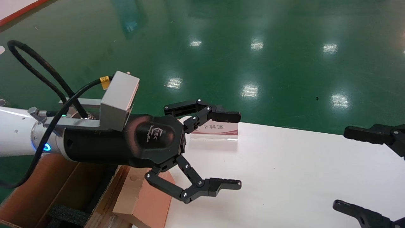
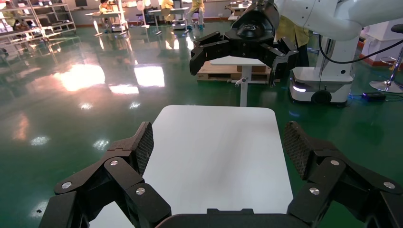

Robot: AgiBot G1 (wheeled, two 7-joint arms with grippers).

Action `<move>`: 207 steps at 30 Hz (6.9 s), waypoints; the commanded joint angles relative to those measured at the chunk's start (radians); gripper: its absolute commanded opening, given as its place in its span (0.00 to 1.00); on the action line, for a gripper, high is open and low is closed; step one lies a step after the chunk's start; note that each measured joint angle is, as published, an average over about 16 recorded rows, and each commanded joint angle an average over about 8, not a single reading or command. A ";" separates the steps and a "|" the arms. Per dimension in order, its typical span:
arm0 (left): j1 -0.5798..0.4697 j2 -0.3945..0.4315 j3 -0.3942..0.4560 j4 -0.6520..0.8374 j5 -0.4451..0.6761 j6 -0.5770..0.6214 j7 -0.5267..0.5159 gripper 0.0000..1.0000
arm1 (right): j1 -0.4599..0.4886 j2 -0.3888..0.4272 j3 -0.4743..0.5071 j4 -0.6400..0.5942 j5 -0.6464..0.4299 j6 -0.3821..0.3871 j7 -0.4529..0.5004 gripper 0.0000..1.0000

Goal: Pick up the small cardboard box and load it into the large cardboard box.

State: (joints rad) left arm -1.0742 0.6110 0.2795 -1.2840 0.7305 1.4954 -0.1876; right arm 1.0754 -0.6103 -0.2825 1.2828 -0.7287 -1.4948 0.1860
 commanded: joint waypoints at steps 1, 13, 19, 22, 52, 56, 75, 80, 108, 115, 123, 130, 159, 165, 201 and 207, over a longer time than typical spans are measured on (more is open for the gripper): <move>0.000 0.000 0.000 0.000 0.000 0.000 0.000 1.00 | 0.000 0.000 0.000 0.000 0.000 0.000 0.000 1.00; -0.003 -0.006 0.003 -0.003 0.014 -0.005 -0.004 1.00 | 0.000 0.000 0.000 0.000 0.000 0.000 0.000 1.00; -0.029 -0.031 0.032 -0.020 0.086 -0.031 -0.062 1.00 | 0.000 0.000 -0.001 -0.001 0.000 0.000 0.000 1.00; -0.062 -0.045 0.063 -0.025 0.152 -0.039 -0.123 1.00 | 0.001 0.000 -0.001 -0.001 0.000 0.000 -0.001 1.00; -0.815 0.044 0.777 -0.051 0.862 0.098 -1.120 1.00 | 0.001 0.001 -0.003 -0.001 0.002 0.001 -0.002 1.00; -0.895 0.052 0.895 -0.054 0.832 0.098 -1.188 1.00 | 0.001 0.001 -0.003 -0.001 0.002 0.001 -0.002 1.00; -1.130 0.085 1.305 -0.064 0.715 0.073 -1.354 1.00 | 0.001 0.002 -0.005 -0.001 0.003 0.001 -0.003 1.00; -1.146 0.091 1.360 -0.066 0.708 0.064 -1.373 1.00 | 0.002 0.002 -0.005 -0.001 0.003 0.001 -0.003 1.00; -1.142 0.086 1.496 -0.067 0.677 0.013 -1.385 1.00 | 0.002 0.002 -0.007 -0.001 0.004 0.002 -0.004 1.00; -1.131 0.090 1.509 -0.065 0.677 0.006 -1.373 1.00 | 0.002 0.003 -0.007 -0.001 0.005 0.003 -0.004 1.00; -1.130 0.089 1.511 -0.065 0.677 0.002 -1.371 0.25 | 0.002 0.003 -0.007 -0.001 0.005 0.003 -0.004 0.05; -1.130 0.090 1.509 -0.065 0.677 0.004 -1.371 0.00 | 0.002 0.003 -0.007 -0.001 0.005 0.003 -0.004 0.00; -1.134 0.091 1.504 -0.056 0.674 0.007 -1.369 0.00 | 0.002 0.003 -0.007 -0.001 0.005 0.003 -0.004 0.00; -1.179 0.071 1.472 -0.037 0.646 0.003 -1.354 0.00 | 0.002 0.003 -0.007 -0.002 0.005 0.003 -0.004 0.00; -1.823 0.154 2.042 0.139 0.554 0.099 -1.151 0.00 | 0.003 0.003 -0.010 -0.002 0.006 0.003 -0.005 1.00; -1.817 0.122 2.132 0.153 0.536 0.085 -1.143 0.00 | 0.003 0.004 -0.010 -0.002 0.007 0.003 -0.005 1.00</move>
State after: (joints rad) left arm -2.8904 0.7300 2.4014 -1.1334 1.2761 1.5786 -1.3321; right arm 1.0783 -0.6067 -0.2924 1.2805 -0.7220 -1.4914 0.1806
